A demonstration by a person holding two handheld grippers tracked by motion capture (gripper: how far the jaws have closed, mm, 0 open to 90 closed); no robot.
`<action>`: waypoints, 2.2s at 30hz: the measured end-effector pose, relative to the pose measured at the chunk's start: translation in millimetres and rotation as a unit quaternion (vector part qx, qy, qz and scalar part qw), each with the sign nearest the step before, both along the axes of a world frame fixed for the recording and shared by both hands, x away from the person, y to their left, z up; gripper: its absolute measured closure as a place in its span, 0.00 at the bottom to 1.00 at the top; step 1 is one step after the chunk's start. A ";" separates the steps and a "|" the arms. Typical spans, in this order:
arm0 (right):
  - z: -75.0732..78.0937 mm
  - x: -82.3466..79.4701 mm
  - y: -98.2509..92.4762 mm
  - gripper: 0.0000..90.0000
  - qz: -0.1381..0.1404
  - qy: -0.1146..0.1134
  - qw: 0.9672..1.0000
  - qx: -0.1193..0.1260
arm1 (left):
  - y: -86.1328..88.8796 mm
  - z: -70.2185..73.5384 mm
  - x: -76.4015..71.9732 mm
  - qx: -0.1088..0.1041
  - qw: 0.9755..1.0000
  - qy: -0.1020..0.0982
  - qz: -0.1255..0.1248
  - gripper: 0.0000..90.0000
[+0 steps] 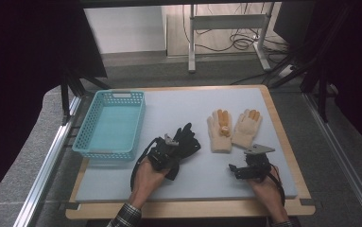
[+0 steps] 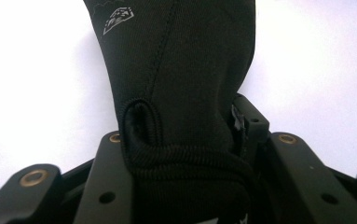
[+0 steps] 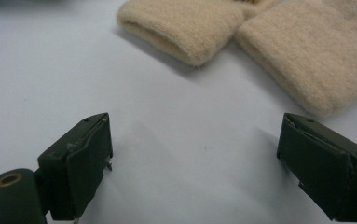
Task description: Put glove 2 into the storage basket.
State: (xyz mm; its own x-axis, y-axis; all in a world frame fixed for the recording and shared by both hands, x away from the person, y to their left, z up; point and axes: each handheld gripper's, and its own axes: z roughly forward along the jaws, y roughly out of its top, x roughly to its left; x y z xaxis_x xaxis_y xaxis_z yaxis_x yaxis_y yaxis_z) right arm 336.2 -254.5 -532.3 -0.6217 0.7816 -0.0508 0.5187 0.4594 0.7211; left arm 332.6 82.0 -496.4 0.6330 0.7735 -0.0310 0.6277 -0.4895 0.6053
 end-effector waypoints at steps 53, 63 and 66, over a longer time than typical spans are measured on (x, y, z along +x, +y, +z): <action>0.0 0.1 -0.2 0.11 0.001 0.000 1.000 0.000 | 159.2 79.9 75.6 0.048 0.977 -0.028 0.207 0.65; 0.0 0.1 -0.2 0.11 0.001 0.000 1.000 0.001 | 195.1 45.5 94.8 0.086 0.966 0.023 0.245 0.63; 0.0 0.1 -0.2 0.11 0.001 0.000 1.000 0.001 | 205.1 33.6 100.3 0.095 0.962 0.042 0.252 0.63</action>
State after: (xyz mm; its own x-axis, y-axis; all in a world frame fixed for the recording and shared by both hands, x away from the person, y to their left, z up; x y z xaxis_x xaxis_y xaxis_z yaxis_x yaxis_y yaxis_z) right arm 336.3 -254.7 -532.3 -0.6226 0.7810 -0.0499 0.5179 0.4589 0.7219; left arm 432.9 287.2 -462.8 0.1773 0.9783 0.1070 0.8573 -0.2069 0.4713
